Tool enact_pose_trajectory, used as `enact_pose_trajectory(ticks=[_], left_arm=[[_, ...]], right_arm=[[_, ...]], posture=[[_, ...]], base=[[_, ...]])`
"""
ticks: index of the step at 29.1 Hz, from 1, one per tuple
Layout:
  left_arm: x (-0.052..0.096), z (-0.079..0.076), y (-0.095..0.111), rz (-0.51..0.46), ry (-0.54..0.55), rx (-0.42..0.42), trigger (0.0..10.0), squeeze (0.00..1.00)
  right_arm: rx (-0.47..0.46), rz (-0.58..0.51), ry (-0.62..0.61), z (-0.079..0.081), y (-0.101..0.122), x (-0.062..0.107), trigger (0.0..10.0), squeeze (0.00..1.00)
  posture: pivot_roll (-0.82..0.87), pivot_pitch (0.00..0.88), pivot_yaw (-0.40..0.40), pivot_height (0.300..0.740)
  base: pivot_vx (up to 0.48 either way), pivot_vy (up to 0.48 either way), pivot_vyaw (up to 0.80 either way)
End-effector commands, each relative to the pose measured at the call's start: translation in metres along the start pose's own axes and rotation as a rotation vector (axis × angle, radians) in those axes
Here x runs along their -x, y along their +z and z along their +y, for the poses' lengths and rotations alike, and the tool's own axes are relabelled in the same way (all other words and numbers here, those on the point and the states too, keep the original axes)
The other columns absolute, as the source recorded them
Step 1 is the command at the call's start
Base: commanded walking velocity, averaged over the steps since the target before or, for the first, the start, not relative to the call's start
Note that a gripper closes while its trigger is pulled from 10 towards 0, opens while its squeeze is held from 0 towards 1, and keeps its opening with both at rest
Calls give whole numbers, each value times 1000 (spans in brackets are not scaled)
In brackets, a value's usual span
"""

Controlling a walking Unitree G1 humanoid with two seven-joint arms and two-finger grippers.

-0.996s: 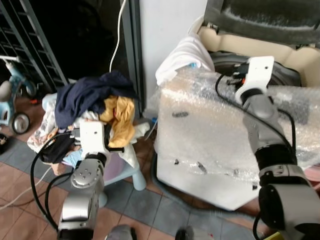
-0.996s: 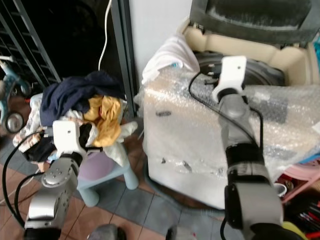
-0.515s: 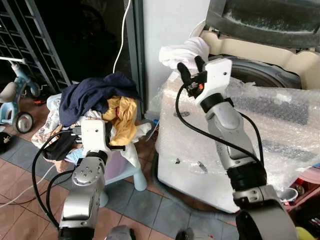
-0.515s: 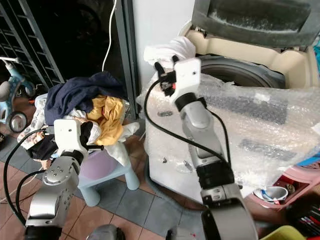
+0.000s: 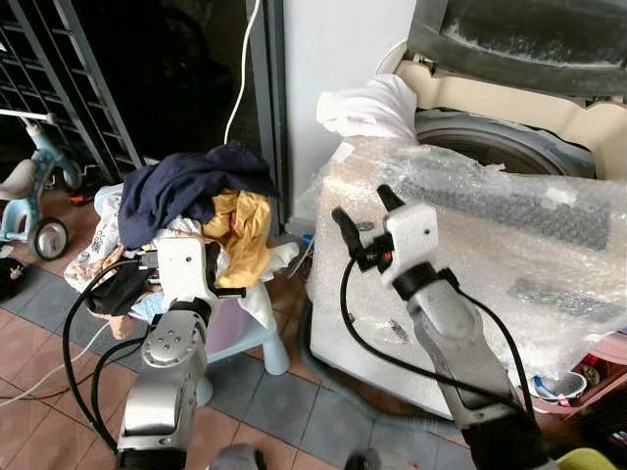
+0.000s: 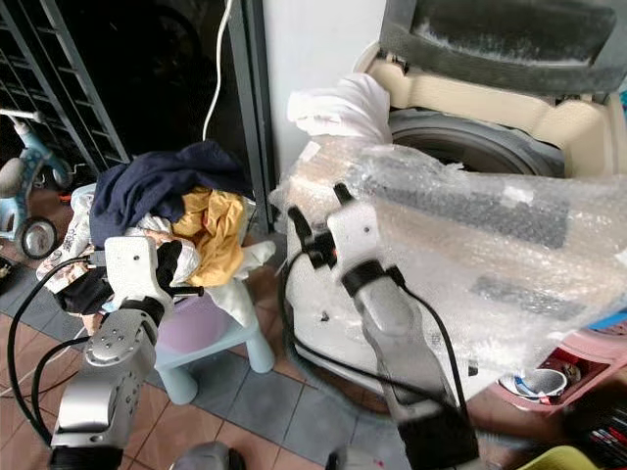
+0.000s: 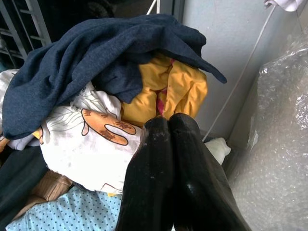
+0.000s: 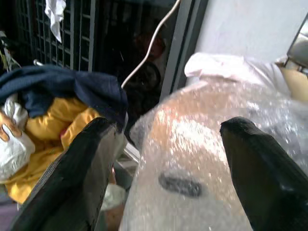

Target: Clothes washing

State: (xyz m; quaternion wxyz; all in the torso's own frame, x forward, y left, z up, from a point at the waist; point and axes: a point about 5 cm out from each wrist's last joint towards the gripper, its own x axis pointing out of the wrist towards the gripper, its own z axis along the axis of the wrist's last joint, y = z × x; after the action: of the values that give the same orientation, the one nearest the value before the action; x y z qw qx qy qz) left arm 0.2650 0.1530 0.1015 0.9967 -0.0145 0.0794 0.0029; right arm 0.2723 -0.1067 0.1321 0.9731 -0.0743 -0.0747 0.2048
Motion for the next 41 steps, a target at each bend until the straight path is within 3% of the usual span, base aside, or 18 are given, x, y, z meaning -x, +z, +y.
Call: enact_pose_trajectory(ticks=[1, 5, 7, 11, 14, 15, 17, 18, 19, 20, 28, 34, 41], left_arm=[[0, 0, 1, 1, 1, -3, 10000, 0], [-3, 0, 6, -7, 18, -6, 10000, 0], [-1, -1, 9, -16, 26, 7, 10000, 0], [2, 3, 9, -20, 29, -2, 10000, 0], [3, 4, 8, -22, 33, 5, 10000, 0], [4, 3, 9, -38, 21, -16, 10000, 0], [5, 3, 10, -48, 3, -44, 10000, 0], [5, 1, 10, -46, -17, -42, 10000, 0], [5, 1, 10, -46, -18, -37, 10000, 0], [5, 1, 10, -45, -16, -39, 10000, 0], [4, -1, 11, -50, -25, -52, 10000, 0], [4, -2, 10, -47, -14, -32, 10000, 0], [3, -5, 8, -32, -7, -24, 10000, 0]], right_arm=[[20, -36, 13, 2, 11, -5, 10000, 1000], [35, -57, 15, -4, 22, -24, 10000, 1000], [40, -77, -7, -14, 28, -31, 10000, 1000], [30, -48, -46, -22, 23, -31, 10000, 1000], [53, -41, -28, -20, 21, -29, 10000, 1000], [52, -36, -12, -18, 20, -29, 10000, 863], [53, -37, -3, -17, 20, -30, 10000, 333], [63, -46, 10, -16, 22, -32, 10000, 290], [77, -53, 17, -16, 24, -33, 10000, 75], [80, -53, 13, -19, 25, -35, 10000, 0], [112, -48, -34, -34, 27, -40, 10000, 0], [114, -48, -37, -37, 27, -42, 10000, 0], [145, -18, -24, -46, 30, -57, 10000, 0]], posture=[[-45, 0, 14, 740], [-41, 0, 18, 740], [-32, 0, 16, 740], [-22, 0, 10, 740], [-20, 0, 8, 740], [-20, 0, 8, 740], [-21, 0, 10, 740], [-22, 0, 12, 740], [-22, 0, 12, 740], [-22, 0, 12, 740], [-24, 0, 8, 740], [-20, 0, 5, 740], [-16, 0, 2, 740]], base=[[0, 0, 0], [0, 0, 0], [0, 480, 0], [0, 480, 0], [0, 460, 0], [0, 420, 0], [450, 0, 0], [472, 0, 0], [480, 0, 0], [480, 0, 0], [480, 0, 0], [480, 0, 0], [0, 0, 0]])
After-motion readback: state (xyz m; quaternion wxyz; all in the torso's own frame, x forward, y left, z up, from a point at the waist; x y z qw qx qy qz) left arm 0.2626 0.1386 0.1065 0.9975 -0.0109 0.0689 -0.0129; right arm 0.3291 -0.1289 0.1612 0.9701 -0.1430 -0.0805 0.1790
